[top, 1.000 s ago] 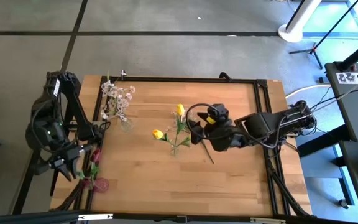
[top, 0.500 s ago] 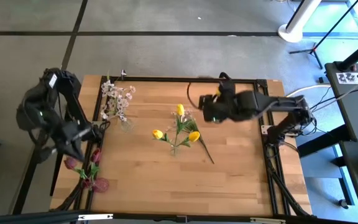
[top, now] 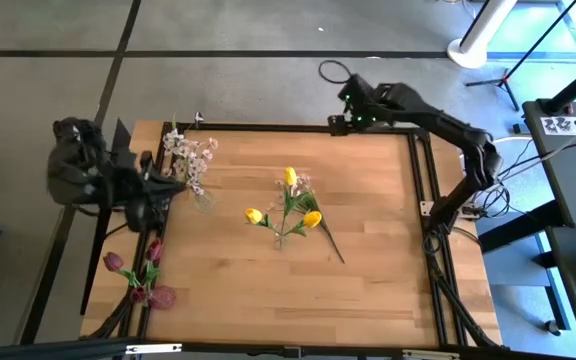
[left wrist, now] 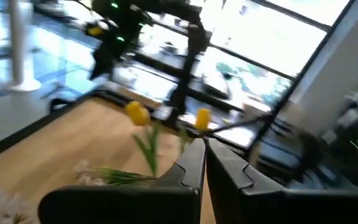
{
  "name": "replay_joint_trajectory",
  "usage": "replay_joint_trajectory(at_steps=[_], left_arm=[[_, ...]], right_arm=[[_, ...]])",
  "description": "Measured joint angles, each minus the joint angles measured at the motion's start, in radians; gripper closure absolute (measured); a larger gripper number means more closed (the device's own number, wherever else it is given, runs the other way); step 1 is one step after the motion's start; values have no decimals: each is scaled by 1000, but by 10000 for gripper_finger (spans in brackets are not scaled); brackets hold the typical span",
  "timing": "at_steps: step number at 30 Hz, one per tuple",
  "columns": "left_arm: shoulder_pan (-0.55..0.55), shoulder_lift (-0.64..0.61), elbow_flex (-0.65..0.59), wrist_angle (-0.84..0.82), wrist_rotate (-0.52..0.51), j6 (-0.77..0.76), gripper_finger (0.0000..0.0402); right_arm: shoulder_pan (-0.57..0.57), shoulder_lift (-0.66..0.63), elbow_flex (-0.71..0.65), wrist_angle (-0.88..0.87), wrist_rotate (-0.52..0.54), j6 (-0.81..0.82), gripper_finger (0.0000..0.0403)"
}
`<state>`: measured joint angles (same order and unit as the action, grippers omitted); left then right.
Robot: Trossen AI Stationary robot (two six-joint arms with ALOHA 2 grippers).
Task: Sort flowers into vase by color
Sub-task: Put the white flowers into the left transparent vase
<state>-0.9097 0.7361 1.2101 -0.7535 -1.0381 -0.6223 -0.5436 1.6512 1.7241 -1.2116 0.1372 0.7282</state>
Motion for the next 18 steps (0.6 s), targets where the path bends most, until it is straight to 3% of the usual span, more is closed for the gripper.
replay_joint_trajectory(at_steps=[5, 10, 18], left_arm=[[95, 18, -85, 56, -45, -97, 389], [156, 35, -95, 91, -54, -158, 389], [249, 24, -95, 129, -57, -135, 389]], right_arm=[[36, 3, -236, 255, -176, -55, 111], [203, 41, -423, 502, -183, 2, 111], [328, 177, -527, 645, -200, 126, 112]])
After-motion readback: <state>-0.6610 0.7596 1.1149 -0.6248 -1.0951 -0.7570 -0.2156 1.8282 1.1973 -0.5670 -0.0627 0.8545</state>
